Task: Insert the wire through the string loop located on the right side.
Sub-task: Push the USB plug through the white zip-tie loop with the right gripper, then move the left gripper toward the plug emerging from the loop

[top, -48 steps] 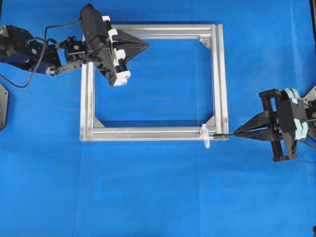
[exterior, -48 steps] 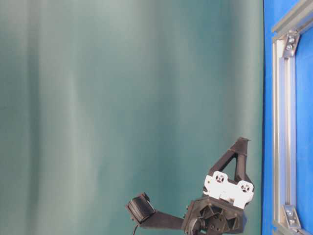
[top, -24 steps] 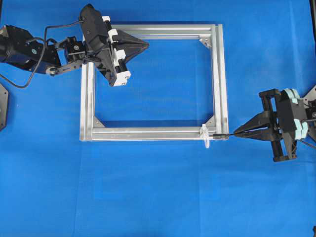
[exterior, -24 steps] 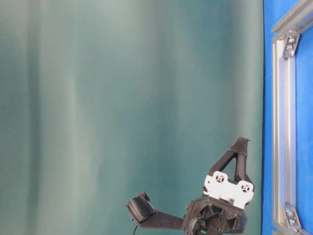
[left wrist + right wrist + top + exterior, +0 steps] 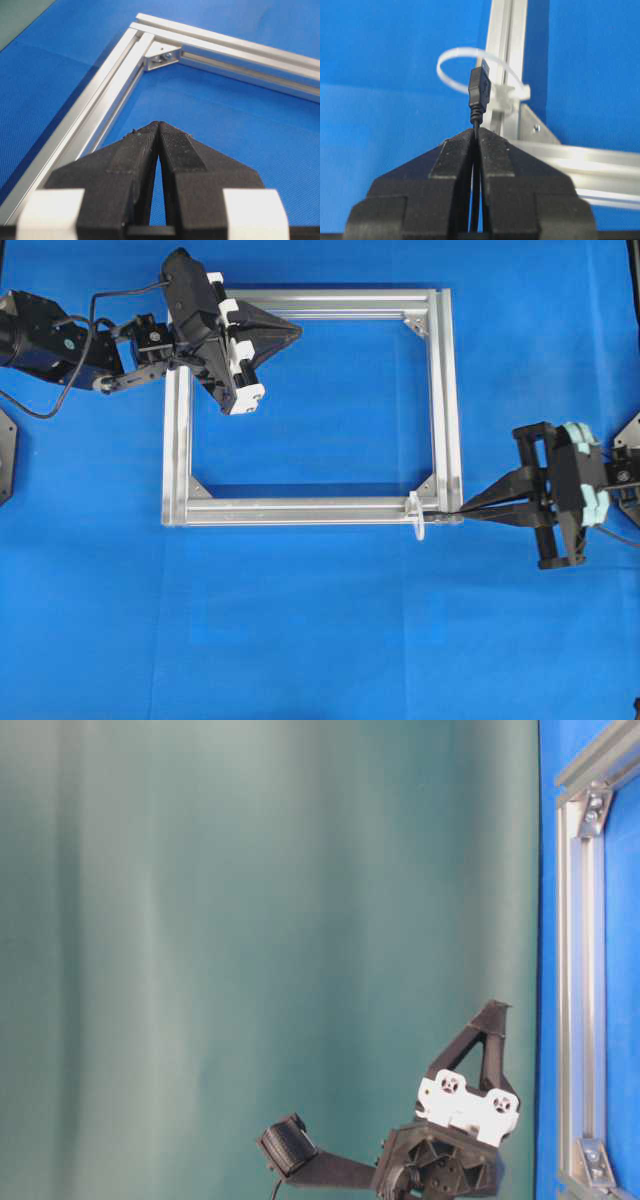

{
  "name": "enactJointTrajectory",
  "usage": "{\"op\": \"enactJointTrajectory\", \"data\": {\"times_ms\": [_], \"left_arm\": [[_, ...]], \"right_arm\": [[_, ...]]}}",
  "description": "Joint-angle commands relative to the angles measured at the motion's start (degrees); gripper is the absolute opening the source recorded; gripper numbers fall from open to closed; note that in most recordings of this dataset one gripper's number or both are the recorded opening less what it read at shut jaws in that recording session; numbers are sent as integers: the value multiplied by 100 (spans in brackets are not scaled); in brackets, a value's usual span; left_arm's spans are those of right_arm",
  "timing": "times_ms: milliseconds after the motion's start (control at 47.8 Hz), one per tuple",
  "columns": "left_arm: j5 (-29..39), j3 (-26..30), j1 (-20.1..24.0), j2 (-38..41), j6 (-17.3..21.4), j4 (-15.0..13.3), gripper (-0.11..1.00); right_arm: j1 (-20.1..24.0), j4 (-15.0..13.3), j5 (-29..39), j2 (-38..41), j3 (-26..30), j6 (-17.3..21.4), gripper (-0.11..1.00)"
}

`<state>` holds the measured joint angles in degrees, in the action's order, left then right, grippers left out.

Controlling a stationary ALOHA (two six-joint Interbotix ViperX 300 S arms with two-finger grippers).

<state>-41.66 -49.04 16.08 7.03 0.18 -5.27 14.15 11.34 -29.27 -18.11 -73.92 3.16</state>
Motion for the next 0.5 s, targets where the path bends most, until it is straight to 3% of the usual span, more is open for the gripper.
{"op": "enactJointTrajectory", "data": {"times_ms": [0, 482], "left_arm": [[-26, 35, -26, -185, 9, 9, 0], [-35, 35, -62, -185, 9, 9, 0]], "right_arm": [[-18, 9, -246, 167, 202, 9, -3], [-18, 18, -668, 905, 571, 9, -3]]}}
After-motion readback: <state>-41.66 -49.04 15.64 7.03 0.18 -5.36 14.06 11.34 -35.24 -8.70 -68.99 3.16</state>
